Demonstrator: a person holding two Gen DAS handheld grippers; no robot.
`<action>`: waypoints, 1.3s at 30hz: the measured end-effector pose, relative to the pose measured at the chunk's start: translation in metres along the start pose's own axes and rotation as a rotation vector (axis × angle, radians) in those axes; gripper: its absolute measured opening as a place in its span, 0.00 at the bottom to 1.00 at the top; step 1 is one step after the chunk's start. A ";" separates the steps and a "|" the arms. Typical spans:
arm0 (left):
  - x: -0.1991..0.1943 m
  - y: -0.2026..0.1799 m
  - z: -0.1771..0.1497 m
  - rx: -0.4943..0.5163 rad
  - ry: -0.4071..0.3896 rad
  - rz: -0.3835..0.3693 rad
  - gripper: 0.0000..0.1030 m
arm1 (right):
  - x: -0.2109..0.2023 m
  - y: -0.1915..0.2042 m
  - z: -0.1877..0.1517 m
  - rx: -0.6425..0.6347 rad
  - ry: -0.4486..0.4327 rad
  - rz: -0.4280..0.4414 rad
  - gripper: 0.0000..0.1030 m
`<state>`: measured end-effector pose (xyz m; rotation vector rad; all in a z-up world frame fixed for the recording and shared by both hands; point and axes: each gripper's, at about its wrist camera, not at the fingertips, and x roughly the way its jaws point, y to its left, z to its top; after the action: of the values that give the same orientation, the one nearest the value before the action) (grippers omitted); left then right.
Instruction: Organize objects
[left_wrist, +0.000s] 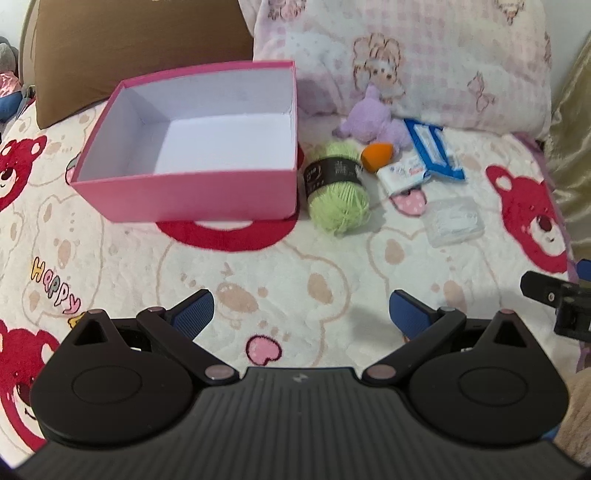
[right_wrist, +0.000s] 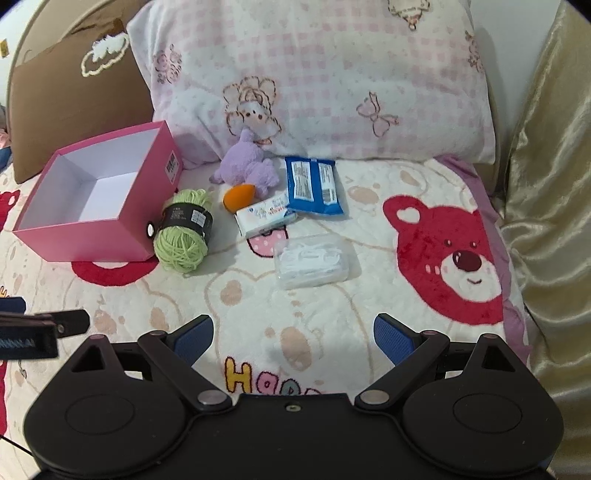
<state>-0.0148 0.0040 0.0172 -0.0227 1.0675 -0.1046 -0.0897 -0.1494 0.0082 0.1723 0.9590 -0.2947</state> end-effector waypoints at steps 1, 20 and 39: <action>-0.004 0.000 0.002 0.002 -0.012 -0.006 1.00 | -0.003 -0.001 0.001 -0.011 -0.016 0.010 0.93; 0.018 -0.025 0.059 0.007 -0.134 -0.130 0.96 | 0.026 -0.044 -0.007 -0.166 -0.223 0.185 0.93; 0.081 -0.087 0.058 0.168 -0.186 -0.173 0.93 | 0.092 -0.040 -0.008 -0.320 -0.274 0.279 0.93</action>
<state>0.0684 -0.0921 -0.0190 0.0264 0.8669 -0.3414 -0.0596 -0.2006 -0.0725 -0.0288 0.6882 0.0932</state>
